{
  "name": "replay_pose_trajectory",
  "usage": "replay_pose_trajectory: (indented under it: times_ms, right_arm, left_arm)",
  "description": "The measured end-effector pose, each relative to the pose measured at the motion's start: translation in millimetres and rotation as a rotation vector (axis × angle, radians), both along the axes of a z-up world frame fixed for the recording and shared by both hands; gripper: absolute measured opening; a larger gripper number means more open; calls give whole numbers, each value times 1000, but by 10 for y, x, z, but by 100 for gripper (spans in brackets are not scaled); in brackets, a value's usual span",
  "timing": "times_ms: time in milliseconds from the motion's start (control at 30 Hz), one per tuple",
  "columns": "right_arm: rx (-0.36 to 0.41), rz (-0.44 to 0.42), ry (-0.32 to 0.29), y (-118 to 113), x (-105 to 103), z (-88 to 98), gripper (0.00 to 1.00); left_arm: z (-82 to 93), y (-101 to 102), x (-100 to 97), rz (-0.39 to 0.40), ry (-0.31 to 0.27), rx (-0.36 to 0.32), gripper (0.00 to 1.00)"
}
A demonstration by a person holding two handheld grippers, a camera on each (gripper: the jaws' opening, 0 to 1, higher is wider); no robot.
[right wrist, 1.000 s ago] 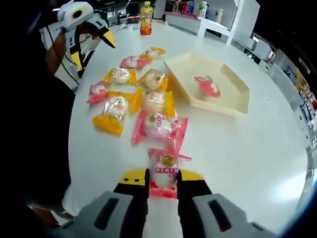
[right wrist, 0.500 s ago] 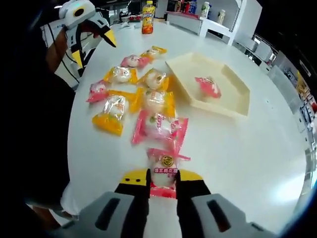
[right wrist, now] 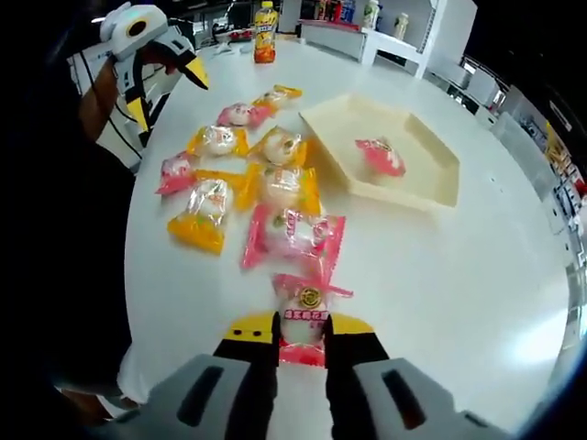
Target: Pick up the marshmallows scattered on the table and place them into the bowl on the table
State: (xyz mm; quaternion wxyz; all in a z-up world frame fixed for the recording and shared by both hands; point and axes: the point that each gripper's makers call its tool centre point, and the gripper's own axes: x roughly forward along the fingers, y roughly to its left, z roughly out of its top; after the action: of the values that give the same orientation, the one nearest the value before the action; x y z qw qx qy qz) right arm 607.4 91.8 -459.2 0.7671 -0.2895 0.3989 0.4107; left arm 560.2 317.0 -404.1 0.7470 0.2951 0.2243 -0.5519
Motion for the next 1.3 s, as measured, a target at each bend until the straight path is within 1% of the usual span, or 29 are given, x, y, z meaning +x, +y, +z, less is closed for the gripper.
replay_pose_trajectory:
  times_ms: [1067, 1133, 1167, 1200, 1300]
  right_arm:
    - [18, -4, -17, 6, -3, 11, 19]
    - [21, 7, -28, 21, -10, 39, 19]
    - [39, 15, -52, 48, 13, 93, 19]
    - [74, -9, -57, 73, 31, 155, 19]
    - [70, -6, -68, 60, 42, 197, 19]
  left_arm:
    - [2, -26, -7, -7, -1, 5, 50]
    - [-1, -21, -8, -6, 0, 6, 50]
    - [-2, -19, -9, -5, 1, 5, 50]
    - [-4, -17, -10, -5, 1, 6, 50]
    - [-5, -16, -14, -6, 0, 7, 50]
